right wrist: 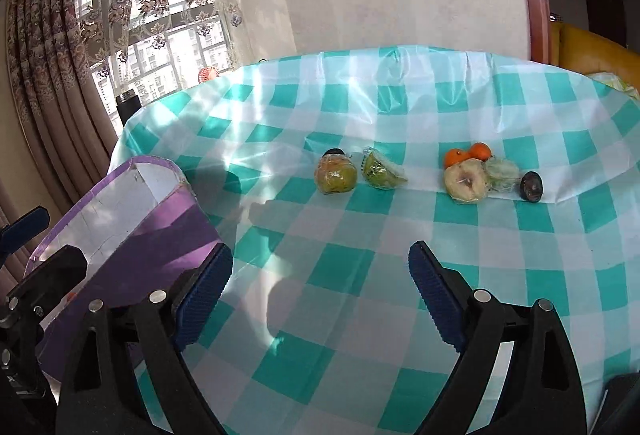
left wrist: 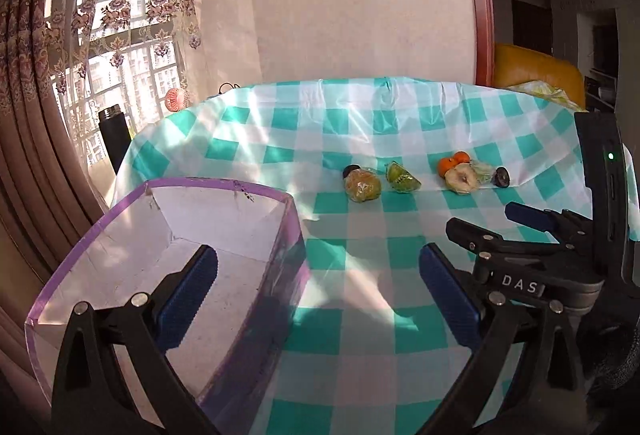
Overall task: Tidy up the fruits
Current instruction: 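Move both grippers back to the fruits on the tablecloth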
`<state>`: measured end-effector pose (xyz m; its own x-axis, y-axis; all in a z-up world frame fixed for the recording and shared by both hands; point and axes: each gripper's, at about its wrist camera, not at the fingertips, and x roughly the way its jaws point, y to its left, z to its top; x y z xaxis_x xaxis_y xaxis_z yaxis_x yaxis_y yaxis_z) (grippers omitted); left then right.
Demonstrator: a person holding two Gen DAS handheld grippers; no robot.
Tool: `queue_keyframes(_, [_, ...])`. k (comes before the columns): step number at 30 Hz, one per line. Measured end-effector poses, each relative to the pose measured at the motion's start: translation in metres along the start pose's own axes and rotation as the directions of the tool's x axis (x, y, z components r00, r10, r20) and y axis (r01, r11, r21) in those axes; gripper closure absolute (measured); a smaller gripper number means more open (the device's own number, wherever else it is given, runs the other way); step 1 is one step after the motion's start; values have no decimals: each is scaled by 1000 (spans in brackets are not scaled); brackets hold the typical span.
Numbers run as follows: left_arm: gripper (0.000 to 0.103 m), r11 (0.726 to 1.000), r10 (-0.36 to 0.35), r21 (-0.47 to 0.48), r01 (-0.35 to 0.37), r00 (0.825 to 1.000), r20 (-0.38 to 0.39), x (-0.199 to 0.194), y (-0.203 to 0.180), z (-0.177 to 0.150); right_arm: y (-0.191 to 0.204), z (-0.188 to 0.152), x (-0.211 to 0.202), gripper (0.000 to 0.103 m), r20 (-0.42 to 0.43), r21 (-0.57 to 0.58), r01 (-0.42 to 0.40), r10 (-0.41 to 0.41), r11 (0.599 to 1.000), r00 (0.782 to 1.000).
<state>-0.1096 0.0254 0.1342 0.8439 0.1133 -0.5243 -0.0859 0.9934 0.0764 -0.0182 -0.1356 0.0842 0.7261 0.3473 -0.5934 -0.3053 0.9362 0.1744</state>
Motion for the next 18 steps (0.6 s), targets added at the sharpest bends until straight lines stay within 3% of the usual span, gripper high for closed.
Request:
queue_keyframes(3, [2,995,-100,-17,99,992,-72,49,-33,-12,-50,-8,20,16,-50,68,129,-126,989,991])
queue_keyframes(7, [2,992,-127,-31,124,985,-115,106,-61,-18,-90,-9,52,16,-117,79,249,-239,965,964])
queue_keyframes(13, [2,990,-125,-86,109,971,-203,173,-69,-12,-100,14,104,16,-172,18,289,-282,957,944])
queue_keyframes(18, [2,993,-90,-93,71,973,-212,203,-58,4,-95,38,144,18,-214,-43,296,-298,954,930])
